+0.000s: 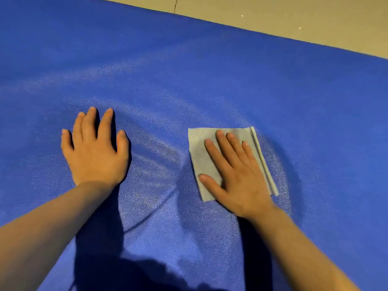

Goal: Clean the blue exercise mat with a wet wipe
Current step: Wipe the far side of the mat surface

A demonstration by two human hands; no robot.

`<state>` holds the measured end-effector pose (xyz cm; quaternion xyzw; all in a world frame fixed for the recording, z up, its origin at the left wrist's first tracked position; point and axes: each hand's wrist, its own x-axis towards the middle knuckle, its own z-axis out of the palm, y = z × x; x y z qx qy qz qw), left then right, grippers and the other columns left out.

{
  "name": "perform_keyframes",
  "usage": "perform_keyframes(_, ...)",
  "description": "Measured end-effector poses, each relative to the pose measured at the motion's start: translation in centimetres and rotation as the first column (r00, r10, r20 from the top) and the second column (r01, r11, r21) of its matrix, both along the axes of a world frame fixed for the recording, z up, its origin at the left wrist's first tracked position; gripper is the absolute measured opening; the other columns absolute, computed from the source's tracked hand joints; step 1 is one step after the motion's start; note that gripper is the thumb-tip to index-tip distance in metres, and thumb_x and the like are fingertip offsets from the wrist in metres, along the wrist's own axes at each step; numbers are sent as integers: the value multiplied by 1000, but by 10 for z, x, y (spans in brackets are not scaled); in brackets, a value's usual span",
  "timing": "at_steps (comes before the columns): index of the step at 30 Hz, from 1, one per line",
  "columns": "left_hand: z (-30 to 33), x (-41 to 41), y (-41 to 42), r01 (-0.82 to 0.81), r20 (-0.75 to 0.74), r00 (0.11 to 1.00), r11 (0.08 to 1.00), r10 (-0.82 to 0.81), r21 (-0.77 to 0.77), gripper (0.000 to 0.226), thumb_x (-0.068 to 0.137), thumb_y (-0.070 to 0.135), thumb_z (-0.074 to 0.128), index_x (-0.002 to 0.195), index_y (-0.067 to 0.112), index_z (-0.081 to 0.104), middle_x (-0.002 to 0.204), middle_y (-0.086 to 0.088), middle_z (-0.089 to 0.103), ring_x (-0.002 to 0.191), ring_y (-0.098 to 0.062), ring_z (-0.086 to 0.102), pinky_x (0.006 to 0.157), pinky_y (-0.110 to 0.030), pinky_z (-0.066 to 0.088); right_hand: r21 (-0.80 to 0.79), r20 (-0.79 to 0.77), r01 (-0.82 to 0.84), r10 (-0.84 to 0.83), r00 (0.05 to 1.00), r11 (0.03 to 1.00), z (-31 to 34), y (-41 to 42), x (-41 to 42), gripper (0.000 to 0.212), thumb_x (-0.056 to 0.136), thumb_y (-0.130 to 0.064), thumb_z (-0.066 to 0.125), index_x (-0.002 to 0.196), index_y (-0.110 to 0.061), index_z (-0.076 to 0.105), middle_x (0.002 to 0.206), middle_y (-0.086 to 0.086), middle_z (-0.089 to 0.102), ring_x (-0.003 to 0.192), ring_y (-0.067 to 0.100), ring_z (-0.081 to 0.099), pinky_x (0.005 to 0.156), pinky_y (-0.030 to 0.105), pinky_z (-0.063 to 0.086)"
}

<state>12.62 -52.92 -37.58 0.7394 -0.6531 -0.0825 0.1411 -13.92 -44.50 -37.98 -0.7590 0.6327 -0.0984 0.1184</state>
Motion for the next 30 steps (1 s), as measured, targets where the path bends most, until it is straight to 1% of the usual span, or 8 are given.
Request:
perform_keyframes(3,-1,2,1,18,4,1000,1000,-18,10,63,94,46,26,149,20,41,159,-10,30,150,-28,16,119,-52,4,10,-111,-10,11,994,1000,-3,-5,-70,68,101,-59,25,151,-13,35,158,15,29,146,34,26,117,53,20)
perform_keyframes(8,-4,1,2,3,18,1000,999,-3,38,62,94,46,25,151,23,37,160,-7,26,151,-25,11,120,-50,1,-9,-222,632,-618,754,775,2,-47,-113,81,93,-54,4,152,-2,25,156,25,23,142,42,24,115,57,14)
perform_keyframes(10,-4,0,2,-4,14,1000,999,3,38,62,95,46,25,151,23,36,161,-7,26,151,-24,10,120,-49,0,12,-228,691,-671,706,723,0,-77,-62,77,95,-50,4,155,-3,12,162,21,10,147,39,12,119,53,5)
perform_keyframes(15,-6,1,2,-4,12,1000,1000,4,-6,60,95,45,26,149,22,41,158,-8,30,150,-26,16,119,-51,4,-153,-38,169,-177,983,974,-15,-108,108,61,97,-37,23,149,-9,39,156,15,33,146,37,26,120,50,12)
perform_keyframes(19,-5,3,3,5,15,1000,1000,-5,5,59,95,40,26,148,20,42,157,-9,32,149,-28,18,119,-52,6,-101,24,-204,207,978,974,-9,-103,79,57,96,-40,34,143,-11,49,151,12,44,141,33,38,119,45,18)
perform_keyframes(22,-3,1,4,2,9,1000,1000,-2,12,60,95,40,27,147,18,45,157,-11,34,149,-29,20,118,-51,6,-43,-75,56,-59,995,997,-7,-104,-11,67,97,-49,32,147,-4,41,153,20,37,143,38,30,119,45,11)
perform_keyframes(25,1,-3,4,-13,6,1000,1000,14,-13,58,94,38,30,145,15,49,154,-14,38,146,-32,25,117,-52,9,94,-205,483,-458,865,871,5,-96,-94,88,91,-65,15,154,-3,22,160,24,16,148,37,12,120,46,6)
perform_keyframes(30,1,-4,2,-22,39,999,999,23,-25,58,93,37,33,142,13,52,151,-16,42,144,-34,31,116,-54,14,150,-178,695,-672,719,704,16,-109,-65,82,94,-60,13,156,-6,9,163,18,3,149,38,2,118,50,3)
